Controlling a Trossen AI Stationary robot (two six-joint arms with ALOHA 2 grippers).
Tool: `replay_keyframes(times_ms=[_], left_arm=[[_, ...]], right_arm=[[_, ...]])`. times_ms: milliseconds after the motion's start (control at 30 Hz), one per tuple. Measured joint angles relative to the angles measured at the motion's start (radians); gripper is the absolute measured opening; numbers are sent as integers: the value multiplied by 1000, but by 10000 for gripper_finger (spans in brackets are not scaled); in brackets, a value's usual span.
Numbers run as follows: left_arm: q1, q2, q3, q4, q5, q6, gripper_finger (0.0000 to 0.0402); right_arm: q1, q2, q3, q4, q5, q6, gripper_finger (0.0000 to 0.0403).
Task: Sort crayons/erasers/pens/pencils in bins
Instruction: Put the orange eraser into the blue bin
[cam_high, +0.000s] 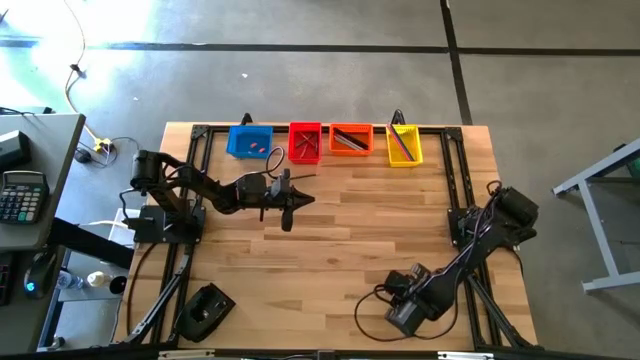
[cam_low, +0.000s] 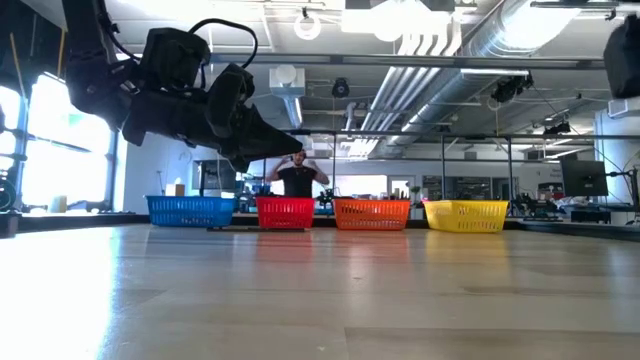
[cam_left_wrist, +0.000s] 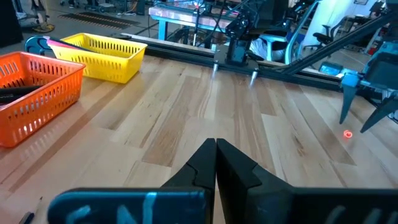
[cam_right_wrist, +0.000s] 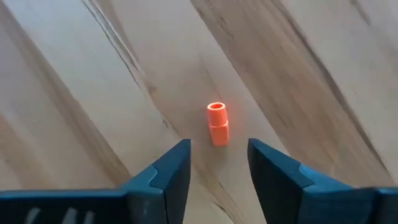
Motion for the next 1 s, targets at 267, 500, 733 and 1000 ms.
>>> replay_keyframes(times_ms=[267,500,733,1000], left_arm=[[0,0,0,-4,0,0,1],[0,0,0,-4,-1,0,1],[0,0,0,-10,-2,0,1],[0,0,0,-28,11,-34,0]], right_arm=[[0,0,-51,77,27,14,153],[-2,0,-51,91,47,14,113],[0,37,-48,108,54,13,58],[-3,-10,-54,86,60,-5,30]])
